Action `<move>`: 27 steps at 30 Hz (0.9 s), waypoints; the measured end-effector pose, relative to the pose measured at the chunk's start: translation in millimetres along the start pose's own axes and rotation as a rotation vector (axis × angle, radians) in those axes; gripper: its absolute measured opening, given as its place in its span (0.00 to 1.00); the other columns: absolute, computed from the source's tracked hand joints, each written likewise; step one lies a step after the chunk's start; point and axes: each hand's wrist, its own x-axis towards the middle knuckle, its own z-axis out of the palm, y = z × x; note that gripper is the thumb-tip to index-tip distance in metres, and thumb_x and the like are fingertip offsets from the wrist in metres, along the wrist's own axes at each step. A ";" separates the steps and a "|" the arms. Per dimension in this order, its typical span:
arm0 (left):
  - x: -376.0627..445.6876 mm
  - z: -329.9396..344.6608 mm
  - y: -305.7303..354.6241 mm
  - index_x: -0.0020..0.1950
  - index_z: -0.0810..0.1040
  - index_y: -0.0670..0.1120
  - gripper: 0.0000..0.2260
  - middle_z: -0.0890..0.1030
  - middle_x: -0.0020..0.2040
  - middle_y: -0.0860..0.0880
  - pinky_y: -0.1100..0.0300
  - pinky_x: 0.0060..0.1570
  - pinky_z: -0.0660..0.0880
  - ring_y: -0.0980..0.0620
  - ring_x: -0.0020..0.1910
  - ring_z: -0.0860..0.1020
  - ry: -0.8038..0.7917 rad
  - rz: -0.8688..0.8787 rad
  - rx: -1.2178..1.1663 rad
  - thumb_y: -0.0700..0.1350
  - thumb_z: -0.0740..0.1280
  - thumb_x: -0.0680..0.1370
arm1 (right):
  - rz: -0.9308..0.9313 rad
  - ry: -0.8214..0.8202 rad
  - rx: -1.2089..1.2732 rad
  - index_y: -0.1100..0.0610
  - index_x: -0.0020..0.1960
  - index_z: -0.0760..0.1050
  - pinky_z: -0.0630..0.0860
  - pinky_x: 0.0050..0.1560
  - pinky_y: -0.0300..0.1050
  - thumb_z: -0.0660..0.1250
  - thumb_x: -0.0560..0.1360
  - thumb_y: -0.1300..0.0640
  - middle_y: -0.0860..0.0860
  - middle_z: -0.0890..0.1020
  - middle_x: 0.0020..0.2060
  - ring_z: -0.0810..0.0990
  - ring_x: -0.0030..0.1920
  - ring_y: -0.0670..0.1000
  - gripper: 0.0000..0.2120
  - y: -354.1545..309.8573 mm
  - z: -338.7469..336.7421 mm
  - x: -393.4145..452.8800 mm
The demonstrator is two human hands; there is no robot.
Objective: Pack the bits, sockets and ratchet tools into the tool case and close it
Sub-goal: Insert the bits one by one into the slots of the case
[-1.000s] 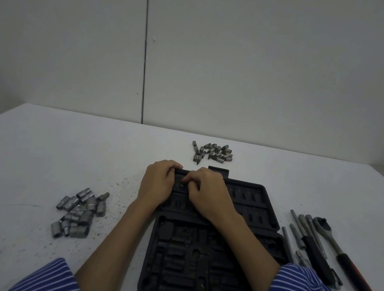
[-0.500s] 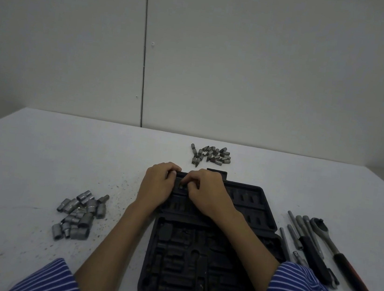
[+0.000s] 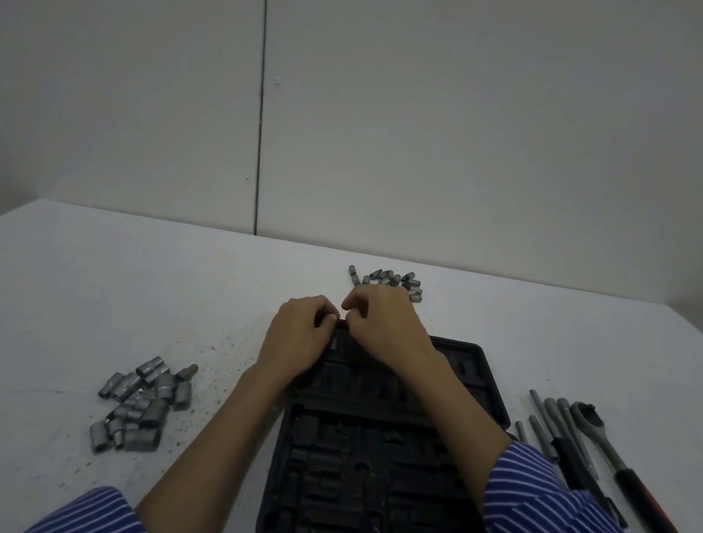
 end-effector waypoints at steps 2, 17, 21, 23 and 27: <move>1.7 1.2 -0.1 0.47 0.80 0.44 0.05 0.83 0.45 0.48 0.53 0.50 0.75 0.50 0.47 0.78 -0.004 -0.014 0.000 0.41 0.64 0.76 | 0.008 0.006 -0.051 0.59 0.51 0.80 0.77 0.51 0.49 0.61 0.72 0.64 0.55 0.83 0.48 0.79 0.50 0.54 0.12 2.3 2.8 7.3; 7.0 8.9 -5.3 0.45 0.79 0.43 0.05 0.81 0.45 0.48 0.52 0.51 0.73 0.48 0.48 0.76 -0.005 0.001 -0.021 0.41 0.64 0.76 | 0.024 -0.016 -0.257 0.64 0.61 0.75 0.74 0.51 0.48 0.57 0.73 0.69 0.60 0.78 0.53 0.76 0.54 0.59 0.18 25.2 23.3 37.2; 7.0 8.7 -5.8 0.44 0.79 0.43 0.05 0.82 0.44 0.48 0.51 0.50 0.74 0.48 0.47 0.77 0.006 -0.010 -0.051 0.41 0.65 0.76 | 0.045 -0.021 -0.199 0.64 0.54 0.78 0.71 0.46 0.44 0.58 0.73 0.69 0.60 0.79 0.52 0.76 0.52 0.58 0.14 30.7 29.0 39.0; 6.8 8.5 -5.8 0.43 0.79 0.43 0.05 0.82 0.43 0.49 0.53 0.50 0.74 0.49 0.46 0.77 0.010 -0.010 -0.062 0.41 0.65 0.76 | 0.052 -0.018 -0.181 0.63 0.54 0.79 0.69 0.45 0.42 0.59 0.73 0.69 0.60 0.79 0.52 0.76 0.53 0.58 0.14 31.3 28.7 39.0; 6.2 7.6 -4.4 0.42 0.79 0.44 0.04 0.81 0.42 0.50 0.57 0.47 0.74 0.51 0.44 0.77 0.019 -0.020 -0.075 0.42 0.65 0.76 | 0.084 0.017 -0.148 0.62 0.53 0.79 0.71 0.50 0.44 0.61 0.73 0.68 0.60 0.76 0.55 0.76 0.53 0.58 0.13 32.3 27.9 39.0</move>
